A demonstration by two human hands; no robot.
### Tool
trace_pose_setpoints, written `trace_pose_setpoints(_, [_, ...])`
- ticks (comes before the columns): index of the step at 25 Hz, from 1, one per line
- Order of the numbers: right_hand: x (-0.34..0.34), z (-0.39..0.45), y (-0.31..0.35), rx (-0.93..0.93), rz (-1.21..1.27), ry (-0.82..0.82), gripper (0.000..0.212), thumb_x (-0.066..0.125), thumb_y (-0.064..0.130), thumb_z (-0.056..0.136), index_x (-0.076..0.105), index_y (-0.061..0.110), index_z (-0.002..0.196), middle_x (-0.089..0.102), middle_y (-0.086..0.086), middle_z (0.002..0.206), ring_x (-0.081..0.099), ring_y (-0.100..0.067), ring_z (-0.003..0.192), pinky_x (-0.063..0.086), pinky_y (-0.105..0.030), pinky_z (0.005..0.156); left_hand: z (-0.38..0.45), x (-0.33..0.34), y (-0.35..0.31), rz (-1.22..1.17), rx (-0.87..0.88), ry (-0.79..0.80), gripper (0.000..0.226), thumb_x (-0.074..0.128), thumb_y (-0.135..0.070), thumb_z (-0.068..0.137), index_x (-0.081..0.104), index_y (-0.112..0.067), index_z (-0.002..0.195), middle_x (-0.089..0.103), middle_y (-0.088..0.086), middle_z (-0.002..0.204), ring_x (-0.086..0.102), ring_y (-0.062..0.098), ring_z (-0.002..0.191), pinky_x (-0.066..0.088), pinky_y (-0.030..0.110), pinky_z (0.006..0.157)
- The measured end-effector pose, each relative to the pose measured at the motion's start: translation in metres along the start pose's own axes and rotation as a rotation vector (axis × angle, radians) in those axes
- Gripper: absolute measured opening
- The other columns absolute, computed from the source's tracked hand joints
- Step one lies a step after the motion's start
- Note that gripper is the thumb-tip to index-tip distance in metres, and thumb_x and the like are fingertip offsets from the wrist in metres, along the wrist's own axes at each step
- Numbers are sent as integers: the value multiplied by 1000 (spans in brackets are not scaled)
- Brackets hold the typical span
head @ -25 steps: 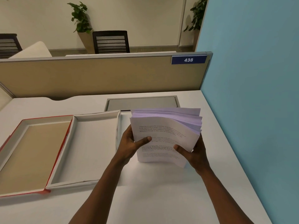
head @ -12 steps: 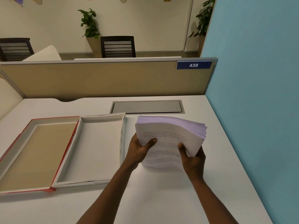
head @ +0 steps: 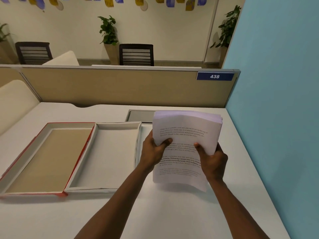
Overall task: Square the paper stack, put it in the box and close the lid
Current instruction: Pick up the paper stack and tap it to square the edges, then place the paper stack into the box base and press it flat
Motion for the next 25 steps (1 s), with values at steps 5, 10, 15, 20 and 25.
trace_pose_setpoints(5, [19, -3, 3, 86, 7, 74, 45, 70, 64, 75, 63, 27, 101, 71, 5, 94, 69, -6, 66, 54, -14, 51, -5, -24, -8, 25, -141, -86, 50, 81, -32, 85, 56, -22, 127, 71, 5, 121, 72, 31, 102, 62, 54, 89])
trace_pose_setpoints(10, [47, -4, 15, 189, 37, 141, 48, 67, 65, 76, 65, 24, 100, 72, 2, 91, 71, -11, 67, 54, -17, 49, -11, -58, -29, 42, -211, 38, 25, 65, -22, 99, 62, -17, 123, 72, 8, 115, 72, 33, 100, 61, 52, 85])
trace_pose_setpoints(15, [103, -3, 39, 330, 109, 229, 49, 69, 68, 75, 68, 24, 97, 74, 4, 90, 73, -13, 69, 60, -27, 54, -2, -125, -43, -60, -261, 128, 27, 50, -20, 106, 68, -12, 125, 74, 11, 114, 68, 35, 107, 54, 56, 92])
trace_pose_setpoints(20, [178, -7, 65, 430, 94, 308, 53, 71, 67, 76, 68, 18, 97, 74, -2, 93, 72, -18, 73, 59, -30, 63, 18, -177, -43, 158, -274, 135, 43, 49, -32, 106, 42, -35, 149, 66, 4, 132, 66, 33, 114, 52, 60, 99])
trace_pose_setpoints(25, [248, -10, 77, 499, 58, 379, 62, 73, 66, 75, 71, 10, 102, 74, -5, 97, 72, -24, 84, 61, -37, 76, 47, -233, -20, 181, -357, -1, 46, 53, -16, 104, 41, -24, 149, 65, 7, 137, 70, 33, 113, 56, 58, 99])
Point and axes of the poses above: each hand's wrist, its own z-axis towards the middle knuckle, its own x-axis out of the palm, y = z × x, the point moved 8 cm from there along z, towards the middle knuckle
